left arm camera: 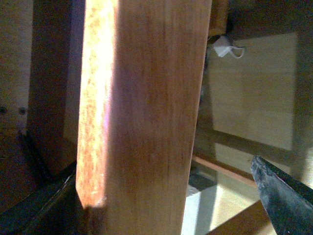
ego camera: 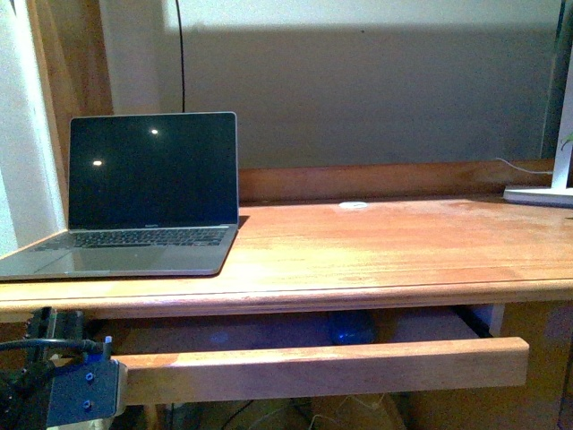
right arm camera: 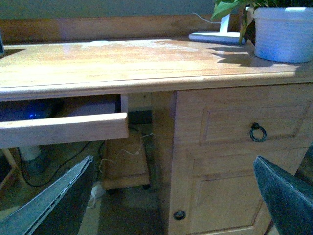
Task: Place mouse
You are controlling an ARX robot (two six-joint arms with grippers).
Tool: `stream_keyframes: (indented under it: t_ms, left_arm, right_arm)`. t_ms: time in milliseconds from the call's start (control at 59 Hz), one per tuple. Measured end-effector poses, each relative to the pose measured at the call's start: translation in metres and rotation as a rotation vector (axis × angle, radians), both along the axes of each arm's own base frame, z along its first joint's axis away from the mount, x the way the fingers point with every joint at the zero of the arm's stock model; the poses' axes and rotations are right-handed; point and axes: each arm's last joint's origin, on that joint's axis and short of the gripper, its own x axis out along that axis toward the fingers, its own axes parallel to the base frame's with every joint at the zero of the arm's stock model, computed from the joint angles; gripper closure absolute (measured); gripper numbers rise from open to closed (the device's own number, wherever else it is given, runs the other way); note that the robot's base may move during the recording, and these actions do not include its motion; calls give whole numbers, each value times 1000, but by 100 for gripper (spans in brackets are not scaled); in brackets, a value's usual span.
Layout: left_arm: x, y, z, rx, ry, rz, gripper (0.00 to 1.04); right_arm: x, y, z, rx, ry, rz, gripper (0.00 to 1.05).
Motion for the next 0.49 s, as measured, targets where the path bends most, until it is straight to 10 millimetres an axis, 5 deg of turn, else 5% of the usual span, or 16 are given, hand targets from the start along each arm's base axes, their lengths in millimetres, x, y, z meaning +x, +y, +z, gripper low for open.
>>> stream_keyframes:
  t_ms: [492]
  left_arm:
    - [-63,-29,32,-257,397,-20,8]
  right_arm:
    - [0,0,0,0,0,0,7]
